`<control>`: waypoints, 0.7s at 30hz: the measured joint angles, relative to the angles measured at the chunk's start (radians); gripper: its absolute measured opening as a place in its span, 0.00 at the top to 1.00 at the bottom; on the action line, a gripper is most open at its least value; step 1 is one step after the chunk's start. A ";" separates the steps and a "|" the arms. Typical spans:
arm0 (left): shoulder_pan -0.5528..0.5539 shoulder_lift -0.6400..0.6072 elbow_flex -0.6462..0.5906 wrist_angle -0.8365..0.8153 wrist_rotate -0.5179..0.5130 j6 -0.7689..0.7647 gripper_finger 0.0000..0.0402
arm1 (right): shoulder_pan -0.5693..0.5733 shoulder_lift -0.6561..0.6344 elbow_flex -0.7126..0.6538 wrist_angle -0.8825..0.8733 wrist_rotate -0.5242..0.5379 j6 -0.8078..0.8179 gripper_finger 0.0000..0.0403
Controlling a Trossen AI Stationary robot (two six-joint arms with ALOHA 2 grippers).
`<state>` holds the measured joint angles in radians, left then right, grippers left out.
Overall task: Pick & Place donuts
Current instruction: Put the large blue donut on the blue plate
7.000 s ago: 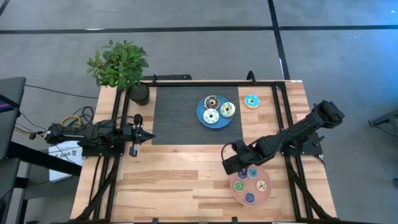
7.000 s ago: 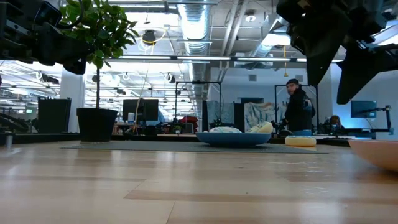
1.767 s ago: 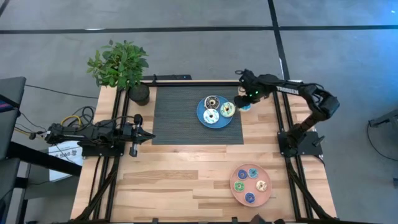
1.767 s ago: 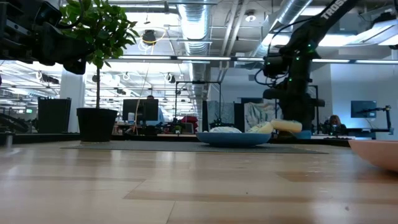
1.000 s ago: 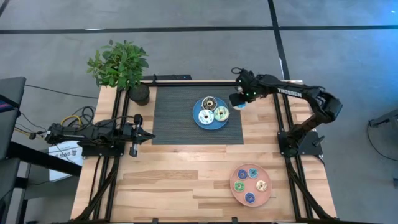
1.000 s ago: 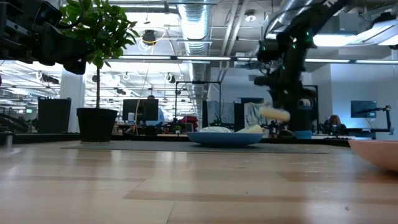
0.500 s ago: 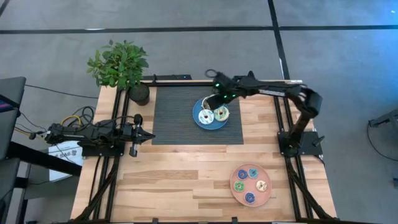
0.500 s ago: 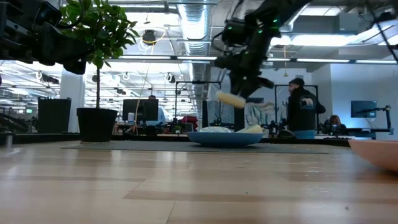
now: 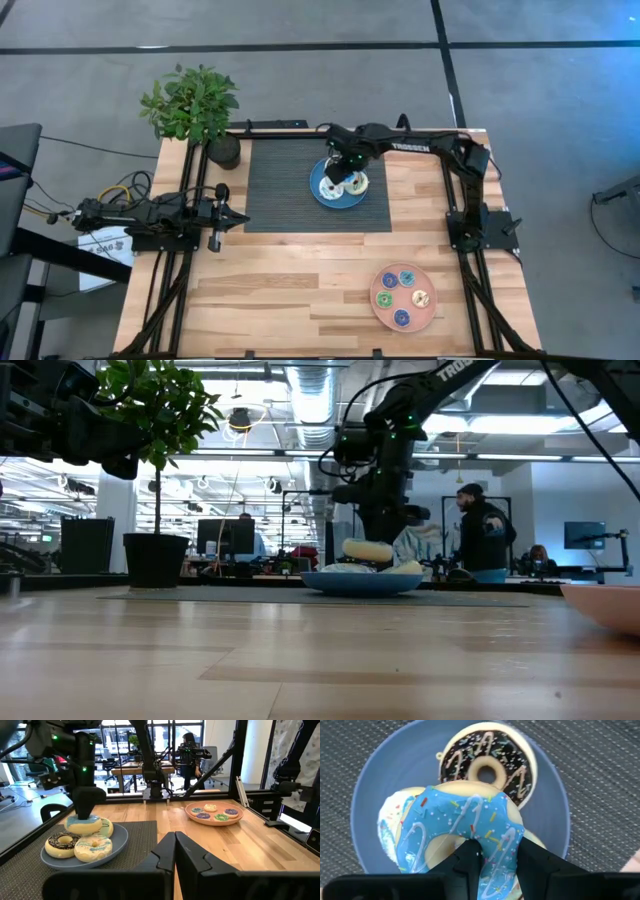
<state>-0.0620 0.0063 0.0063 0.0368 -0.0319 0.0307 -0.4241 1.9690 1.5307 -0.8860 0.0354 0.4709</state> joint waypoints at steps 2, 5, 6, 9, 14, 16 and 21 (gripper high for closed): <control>0.000 0.000 0.000 0.000 0.000 0.000 1.00 | -0.009 0.000 0.000 -0.004 0.002 0.000 0.75; 0.000 0.000 0.000 0.000 0.000 0.000 1.00 | -0.024 -0.010 0.001 -0.020 0.003 0.000 0.74; 0.000 0.000 0.000 0.000 0.000 0.000 1.00 | -0.025 -0.009 0.002 -0.019 0.003 0.000 0.73; 0.000 0.000 0.000 0.000 0.000 0.000 1.00 | -0.032 -0.007 0.001 -0.030 0.003 0.000 0.70; 0.000 0.000 0.000 0.000 0.000 0.000 1.00 | -0.032 -0.007 0.001 -0.027 0.004 0.000 0.61; 0.000 0.000 0.000 0.000 0.000 0.000 1.00 | -0.032 -0.007 0.001 -0.027 0.003 0.000 0.57; 0.000 0.000 0.000 0.000 0.000 0.000 1.00 | -0.036 -0.007 0.001 -0.050 0.000 0.000 0.46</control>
<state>-0.0620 0.0063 0.0065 0.0364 -0.0319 0.0307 -0.4603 1.9621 1.5314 -0.9362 0.0357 0.4709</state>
